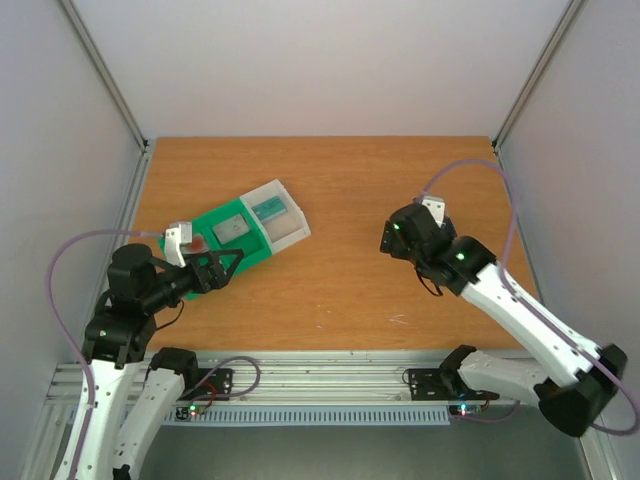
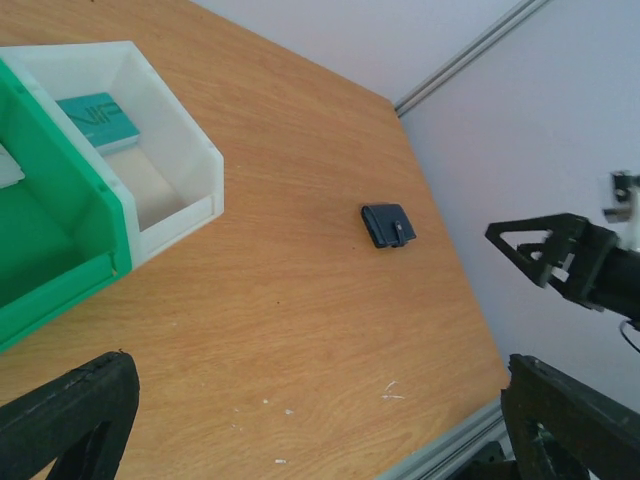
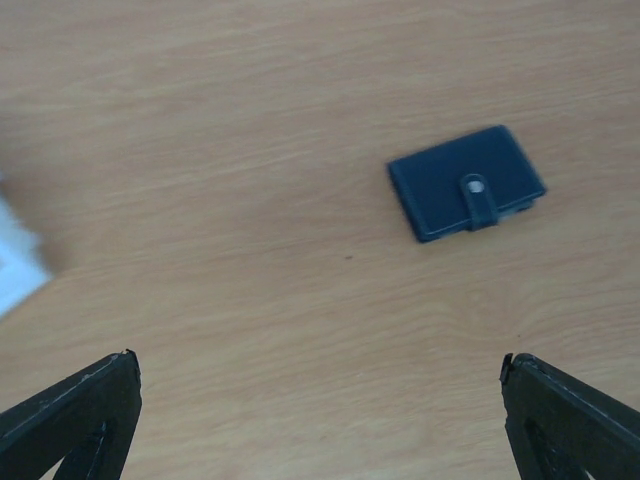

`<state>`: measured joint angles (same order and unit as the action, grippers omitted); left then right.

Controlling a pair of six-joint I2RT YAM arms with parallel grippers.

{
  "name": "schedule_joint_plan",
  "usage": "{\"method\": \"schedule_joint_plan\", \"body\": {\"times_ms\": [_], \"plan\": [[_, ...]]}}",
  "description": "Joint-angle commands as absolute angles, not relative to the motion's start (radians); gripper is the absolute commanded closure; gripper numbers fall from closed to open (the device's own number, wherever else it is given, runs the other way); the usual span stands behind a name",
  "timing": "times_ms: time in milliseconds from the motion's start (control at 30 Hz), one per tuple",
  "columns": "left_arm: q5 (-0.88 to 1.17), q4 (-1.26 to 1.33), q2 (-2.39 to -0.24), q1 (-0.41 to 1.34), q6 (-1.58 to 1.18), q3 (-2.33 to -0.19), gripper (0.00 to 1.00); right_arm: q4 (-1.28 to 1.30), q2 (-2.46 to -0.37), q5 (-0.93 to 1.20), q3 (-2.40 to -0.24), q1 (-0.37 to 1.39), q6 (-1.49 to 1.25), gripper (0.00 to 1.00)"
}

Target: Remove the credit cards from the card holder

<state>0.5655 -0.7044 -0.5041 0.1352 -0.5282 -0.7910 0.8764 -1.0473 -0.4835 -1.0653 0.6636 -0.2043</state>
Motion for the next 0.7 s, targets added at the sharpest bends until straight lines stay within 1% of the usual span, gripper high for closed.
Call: {"method": "schedule_joint_plan", "body": {"times_ms": [0,67,167,200,300,333,400,567,667], "plan": [[0.546,-0.692,-0.512,0.138,-0.485,-0.783,0.01,0.855,-1.192,-0.584,-1.106,0.576,-0.206,0.01],[0.544,-0.692,-0.522,0.138,-0.481,-0.772,0.01,0.820,-1.255,-0.484,-1.095,0.501,-0.221,0.03],[0.538,-0.698,-0.540,0.139,-0.479,-0.764,0.01,0.712,-1.303,-0.335,-1.034,0.386,-0.246,0.11],[0.535,-0.701,-0.547,0.139,-0.476,-0.764,0.01,0.683,-1.315,-0.284,-1.015,0.344,-0.260,0.15],[0.530,-0.707,-0.553,0.138,-0.468,-0.763,0.01,0.586,-1.349,-0.160,-0.964,0.238,-0.295,0.34],[0.527,-0.707,-0.552,0.139,-0.466,-0.760,0.01,0.556,-1.364,-0.123,-0.951,0.205,-0.308,0.38],[0.525,-0.703,-0.546,0.140,-0.465,-0.755,0.01,0.500,-1.397,-0.045,-0.931,0.136,-0.336,0.44],[0.523,-0.697,-0.532,0.139,-0.466,-0.750,0.01,0.382,-1.484,0.078,-0.893,0.028,-0.394,0.51],[0.525,-0.691,-0.527,0.139,-0.466,-0.747,0.01,0.261,-1.512,0.142,-0.836,-0.036,-0.426,0.52]]}}
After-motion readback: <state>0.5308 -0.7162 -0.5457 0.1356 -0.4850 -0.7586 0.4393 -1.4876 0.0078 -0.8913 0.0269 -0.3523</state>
